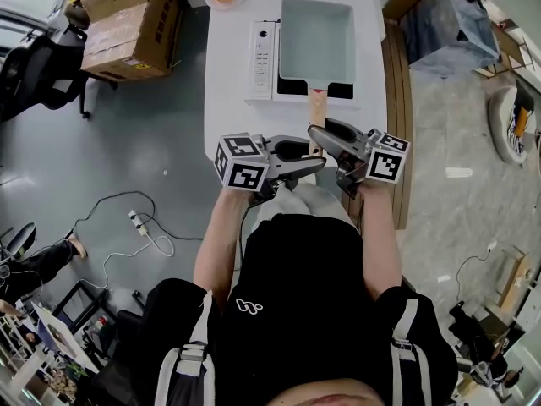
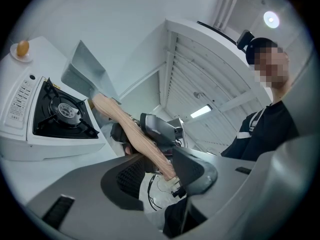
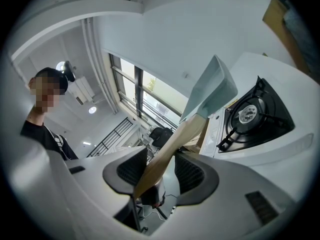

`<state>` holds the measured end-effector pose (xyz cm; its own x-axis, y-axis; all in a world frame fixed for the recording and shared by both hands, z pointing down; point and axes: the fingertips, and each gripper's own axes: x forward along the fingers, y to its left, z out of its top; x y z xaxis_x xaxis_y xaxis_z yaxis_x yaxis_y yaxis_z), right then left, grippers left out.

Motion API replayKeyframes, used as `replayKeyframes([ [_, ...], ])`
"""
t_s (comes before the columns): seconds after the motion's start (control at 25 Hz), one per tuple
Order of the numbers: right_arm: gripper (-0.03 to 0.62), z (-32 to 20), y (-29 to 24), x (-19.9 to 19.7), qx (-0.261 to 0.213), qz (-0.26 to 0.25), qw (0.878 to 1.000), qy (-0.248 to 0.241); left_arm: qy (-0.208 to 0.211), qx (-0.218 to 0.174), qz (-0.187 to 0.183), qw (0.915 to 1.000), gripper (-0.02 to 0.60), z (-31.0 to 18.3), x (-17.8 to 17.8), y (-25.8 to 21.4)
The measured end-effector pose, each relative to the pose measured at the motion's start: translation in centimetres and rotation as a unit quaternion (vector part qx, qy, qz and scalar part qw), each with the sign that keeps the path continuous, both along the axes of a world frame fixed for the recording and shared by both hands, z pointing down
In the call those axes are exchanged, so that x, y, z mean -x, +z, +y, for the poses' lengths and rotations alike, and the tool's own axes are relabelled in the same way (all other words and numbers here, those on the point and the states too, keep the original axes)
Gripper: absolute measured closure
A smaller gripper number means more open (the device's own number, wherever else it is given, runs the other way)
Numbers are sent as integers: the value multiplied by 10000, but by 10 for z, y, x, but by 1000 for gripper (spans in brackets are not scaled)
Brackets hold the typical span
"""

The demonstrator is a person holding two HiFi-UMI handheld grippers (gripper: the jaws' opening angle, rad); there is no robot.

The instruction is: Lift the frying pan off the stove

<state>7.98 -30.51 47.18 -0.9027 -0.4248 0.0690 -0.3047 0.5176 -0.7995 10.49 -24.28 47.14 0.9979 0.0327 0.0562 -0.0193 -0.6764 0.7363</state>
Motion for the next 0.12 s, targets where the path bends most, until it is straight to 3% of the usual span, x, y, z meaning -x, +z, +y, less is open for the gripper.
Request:
replayKeyframes([
  [0.12,414,1,0,-3,13,10,10000,-10,-1,28,12,10000,403,1,-3,0],
])
